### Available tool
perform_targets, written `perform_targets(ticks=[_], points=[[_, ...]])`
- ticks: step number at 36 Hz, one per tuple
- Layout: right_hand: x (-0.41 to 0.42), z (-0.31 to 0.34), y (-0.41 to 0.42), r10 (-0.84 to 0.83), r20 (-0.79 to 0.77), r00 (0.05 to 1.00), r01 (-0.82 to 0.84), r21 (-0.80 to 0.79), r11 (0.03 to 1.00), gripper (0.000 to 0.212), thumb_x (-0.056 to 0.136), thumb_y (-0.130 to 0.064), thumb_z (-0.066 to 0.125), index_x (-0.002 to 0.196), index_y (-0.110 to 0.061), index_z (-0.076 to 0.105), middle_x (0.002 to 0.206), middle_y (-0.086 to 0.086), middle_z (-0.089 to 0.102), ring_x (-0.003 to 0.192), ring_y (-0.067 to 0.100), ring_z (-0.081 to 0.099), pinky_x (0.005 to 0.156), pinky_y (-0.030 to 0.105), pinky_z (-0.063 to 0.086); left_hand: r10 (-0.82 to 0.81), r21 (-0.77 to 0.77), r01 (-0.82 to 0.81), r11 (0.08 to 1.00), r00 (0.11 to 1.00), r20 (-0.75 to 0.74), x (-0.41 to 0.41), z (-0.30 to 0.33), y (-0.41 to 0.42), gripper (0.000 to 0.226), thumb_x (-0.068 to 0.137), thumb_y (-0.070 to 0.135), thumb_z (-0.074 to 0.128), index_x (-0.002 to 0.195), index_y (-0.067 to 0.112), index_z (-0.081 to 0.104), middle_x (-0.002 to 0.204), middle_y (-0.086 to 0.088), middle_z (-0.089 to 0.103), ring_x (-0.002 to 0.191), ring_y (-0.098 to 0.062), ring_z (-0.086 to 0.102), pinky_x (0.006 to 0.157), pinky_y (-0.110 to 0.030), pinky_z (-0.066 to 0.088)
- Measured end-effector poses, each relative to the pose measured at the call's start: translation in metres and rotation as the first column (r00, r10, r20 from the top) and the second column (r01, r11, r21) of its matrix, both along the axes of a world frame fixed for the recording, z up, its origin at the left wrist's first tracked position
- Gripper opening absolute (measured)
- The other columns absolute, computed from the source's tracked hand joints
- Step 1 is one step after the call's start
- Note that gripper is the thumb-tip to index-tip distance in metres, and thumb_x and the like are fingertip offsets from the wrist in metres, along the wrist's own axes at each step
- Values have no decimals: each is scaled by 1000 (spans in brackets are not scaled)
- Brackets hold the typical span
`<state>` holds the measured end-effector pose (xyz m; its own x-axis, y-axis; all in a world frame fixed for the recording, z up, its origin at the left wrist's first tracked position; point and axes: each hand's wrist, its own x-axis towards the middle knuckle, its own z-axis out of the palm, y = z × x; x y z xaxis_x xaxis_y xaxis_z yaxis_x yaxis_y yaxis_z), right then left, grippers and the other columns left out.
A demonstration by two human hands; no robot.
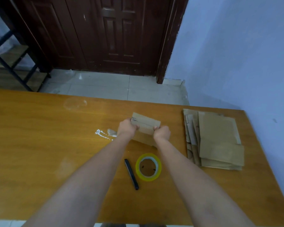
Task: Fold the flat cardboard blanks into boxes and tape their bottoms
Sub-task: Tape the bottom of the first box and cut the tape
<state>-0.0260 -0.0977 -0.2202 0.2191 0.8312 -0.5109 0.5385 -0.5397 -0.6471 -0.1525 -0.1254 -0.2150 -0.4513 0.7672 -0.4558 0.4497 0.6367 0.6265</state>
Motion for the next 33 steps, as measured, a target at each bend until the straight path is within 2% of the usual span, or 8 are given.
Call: perform_targets(ticks=[3, 8, 13, 17, 23, 28, 31, 33], points=[[7, -6, -11, -27, -46, 999, 25, -49, 998, 31, 97, -21, 50, 116, 0, 62, 115, 19, 64, 107, 34, 58, 81, 35, 45, -42, -54, 44, 998, 998, 36, 7, -4, -3, 39, 87, 23, 65, 122, 9, 54, 120, -13, 61, 109, -32, 57, 88, -37, 49], [14, -7, -16, -52, -105, 993, 54, 9, 999, 24, 96, -20, 52, 112, -10, 67, 110, 13, 67, 98, 29, 60, 76, 31, 44, -5, -141, 20, 990, 995, 104, 11, -10, -7, 47, 91, 27, 60, 131, 5, 48, 128, -16, 56, 117, -33, 53, 93, -37, 44], [21, 0, -12, -82, -140, 987, 81, -9, 997, 35, 92, -20, 62, 124, -7, 62, 127, 9, 62, 117, 27, 56, 94, 31, 44, 45, -105, -32, 994, 991, 127, 6, -13, -15, 47, 92, 22, 60, 133, 3, 47, 130, -17, 55, 119, -35, 51, 100, -42, 43], [20, -5, -16, -140, -198, 970, 139, -16, 990, 38, 87, -18, 68, 122, -6, 63, 127, 10, 61, 119, 27, 55, 102, 35, 43, 35, -81, -28, 996, 995, 90, 3, -14, -22, 42, 92, 23, 60, 128, 3, 52, 124, -16, 58, 114, -34, 54, 97, -42, 45], [17, -8, -17, -203, -289, 936, 215, 9, 977, 37, 83, -16, 71, 118, -5, 65, 121, 10, 65, 113, 26, 58, 97, 32, 44, 36, 3, -36, 999, 999, 6, 1, -7, -27, 32, 91, 22, 60, 118, 5, 58, 113, -14, 64, 103, -33, 59, 85, -39, 49], [10, -2, -14, -240, -395, 887, 274, 31, 961, 37, 84, -12, 70, 119, -3, 63, 122, 12, 64, 113, 26, 57, 94, 28, 42, 33, 110, -34, 993, 999, 15, -3, 5, -25, 32, 93, 19, 58, 121, 4, 57, 116, -14, 64, 107, -32, 58, 83, -36, 46], [7, 3, -12, -195, -417, 888, 246, 70, 967, 35, 88, -11, 65, 121, -1, 61, 124, 13, 62, 115, 26, 55, 91, 26, 39, 59, 134, -66, 989, 997, 54, -7, 10, -26, 40, 94, 30, 57, 124, 4, 55, 117, -12, 62, 106, -31, 57, 79, -32, 45], [3, 7, -12, -132, -425, 895, 195, 108, 975, 32, 90, -12, 63, 120, -1, 61, 119, 11, 62, 109, 23, 54, 89, 25, 39, 113, 130, -118, 985, 993, 44, -9, 13, -25, 49, 92, 40, 56, 125, 3, 53, 117, -14, 61, 105, -32, 58, 78, -35, 46]])
